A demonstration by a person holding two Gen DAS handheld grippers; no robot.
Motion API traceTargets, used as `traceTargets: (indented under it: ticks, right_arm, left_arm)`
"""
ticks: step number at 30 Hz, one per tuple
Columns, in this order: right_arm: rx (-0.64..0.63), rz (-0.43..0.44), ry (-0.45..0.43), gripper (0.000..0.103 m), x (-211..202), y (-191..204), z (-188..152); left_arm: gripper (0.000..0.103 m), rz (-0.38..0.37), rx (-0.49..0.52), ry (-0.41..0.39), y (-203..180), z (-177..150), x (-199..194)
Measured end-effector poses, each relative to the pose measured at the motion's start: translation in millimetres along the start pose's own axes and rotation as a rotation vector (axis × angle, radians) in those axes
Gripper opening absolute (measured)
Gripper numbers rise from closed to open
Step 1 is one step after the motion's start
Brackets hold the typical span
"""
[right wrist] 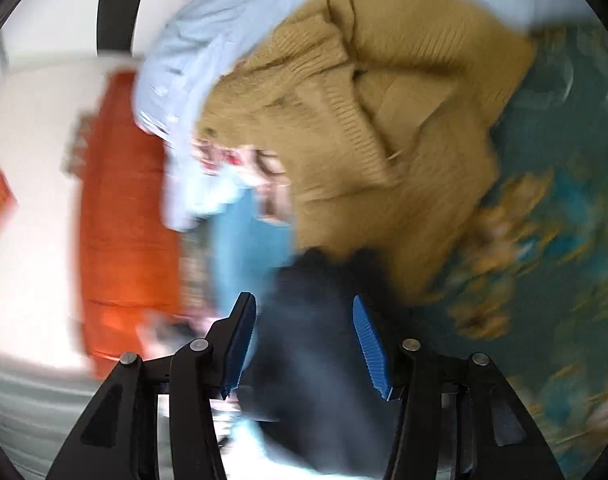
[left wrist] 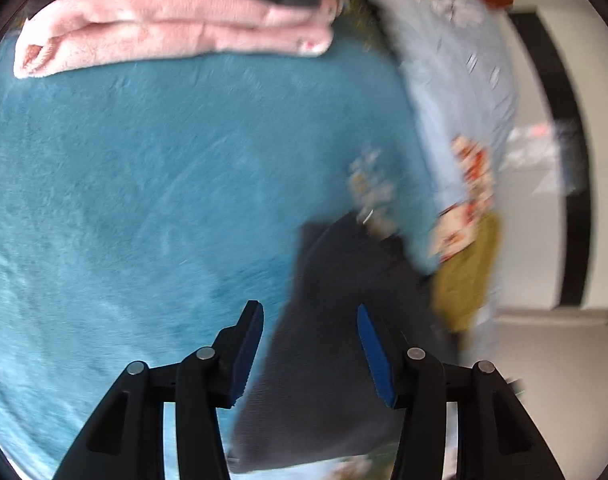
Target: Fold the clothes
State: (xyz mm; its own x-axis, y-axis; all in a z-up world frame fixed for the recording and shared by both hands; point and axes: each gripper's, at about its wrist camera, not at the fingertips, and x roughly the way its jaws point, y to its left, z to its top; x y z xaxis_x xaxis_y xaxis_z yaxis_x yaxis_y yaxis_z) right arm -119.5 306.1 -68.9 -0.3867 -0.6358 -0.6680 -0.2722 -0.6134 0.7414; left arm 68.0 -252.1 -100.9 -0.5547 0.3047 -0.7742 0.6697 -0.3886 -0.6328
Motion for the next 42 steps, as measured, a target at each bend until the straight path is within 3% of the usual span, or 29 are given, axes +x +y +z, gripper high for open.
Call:
traceTargets:
  ticks: [4,11,13,15,17,18,21,25,28,31,33,36,42]
  right_arm:
    - [-0.1,-0.156,0.076,0.052,28,0,-14]
    - [-0.167,-0.188,0.045,0.052,56,26,-15]
    - [-0.208,-0.204,0.032,0.043,59,39,-14]
    - [-0.287,-0.247,0.032,0.025,60,55,-20]
    - [-0.39,-0.318,0.039,0.016,61,71,-27]
    - [-0.421,-0.329,0.034,0.014,60,76,-30]
    - [-0.458,-0.316,0.004,0.007,47,84,-32]
    - [-0.451,-0.181,-0.109,0.006,9,100,-26]
    - [-0.442,-0.139,-0.193,0.006,-8,109,-15]
    - [-0.392,-0.193,-0.196,0.006,8,96,-3]
    - [-0.348,-0.247,-0.179,0.006,21,81,5]
    - [-0.3,-0.341,-0.105,0.006,52,55,4]
    - [-0.338,-0.388,-0.091,0.006,58,58,6]
  left_arm:
    - [0.053,0.105,0.106,0.057,-10,-15,28]
    - [0.051,0.101,0.131,0.015,-23,-19,31]
    - [0.044,0.114,0.168,-0.005,-30,-21,29]
    - [0.022,0.132,0.214,-0.027,-40,-23,27]
    - [0.011,0.174,0.28,-0.055,-50,-25,23]
    - [0.011,0.186,0.308,-0.07,-55,-27,19]
    - [0.01,0.133,0.35,-0.134,-65,-26,-3]
    - [0.01,-0.021,0.381,-0.236,-81,-21,-45]
    - [0.01,-0.057,0.375,-0.295,-86,-12,-61]
    - [0.01,0.016,0.328,-0.261,-72,2,-39]
    - [0.01,0.083,0.256,-0.184,-50,10,-8]
    - [0.01,0.156,0.185,-0.131,-28,12,21]
    - [0.011,0.146,0.207,-0.125,-29,18,18]
